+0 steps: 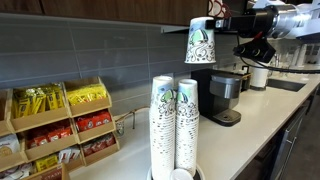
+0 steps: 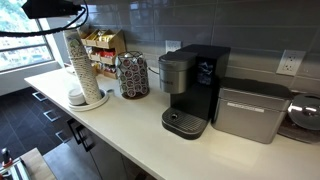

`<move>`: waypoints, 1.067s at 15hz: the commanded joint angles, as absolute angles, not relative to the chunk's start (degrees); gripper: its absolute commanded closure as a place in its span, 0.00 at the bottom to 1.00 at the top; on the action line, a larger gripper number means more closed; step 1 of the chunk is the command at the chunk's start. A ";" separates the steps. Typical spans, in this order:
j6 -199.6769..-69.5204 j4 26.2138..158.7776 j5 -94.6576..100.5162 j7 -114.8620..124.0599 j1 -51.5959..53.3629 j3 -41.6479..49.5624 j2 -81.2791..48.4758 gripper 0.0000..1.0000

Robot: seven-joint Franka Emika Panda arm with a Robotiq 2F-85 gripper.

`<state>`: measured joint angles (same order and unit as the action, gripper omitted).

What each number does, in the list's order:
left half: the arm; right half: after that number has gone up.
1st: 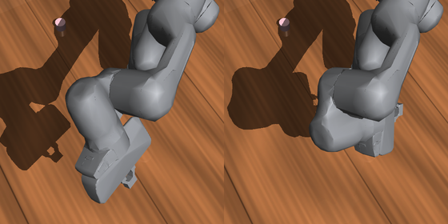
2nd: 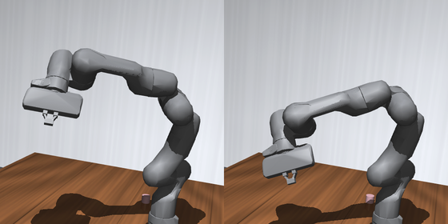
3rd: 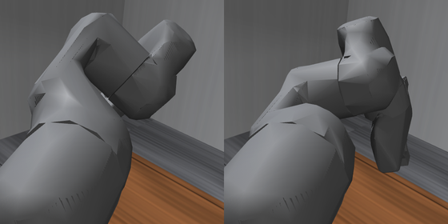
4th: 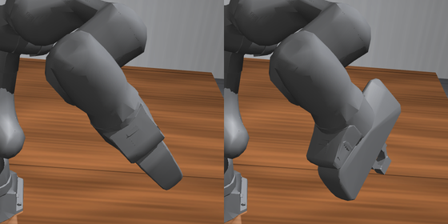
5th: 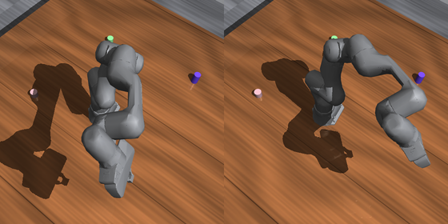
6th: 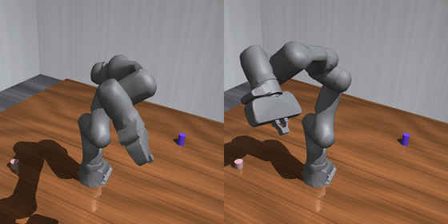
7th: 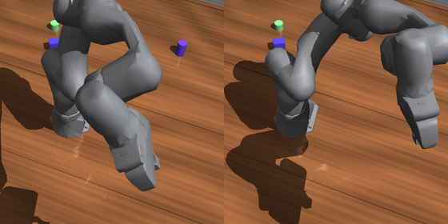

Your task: Pick up the coffee cup from the counter and place it on the stacked cups on the right

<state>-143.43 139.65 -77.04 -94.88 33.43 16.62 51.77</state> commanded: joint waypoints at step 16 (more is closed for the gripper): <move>-121.23 141.70 -92.01 -102.58 6.83 3.47 46.24 0.62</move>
<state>-124.28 140.65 -88.65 -98.54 11.42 6.24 47.01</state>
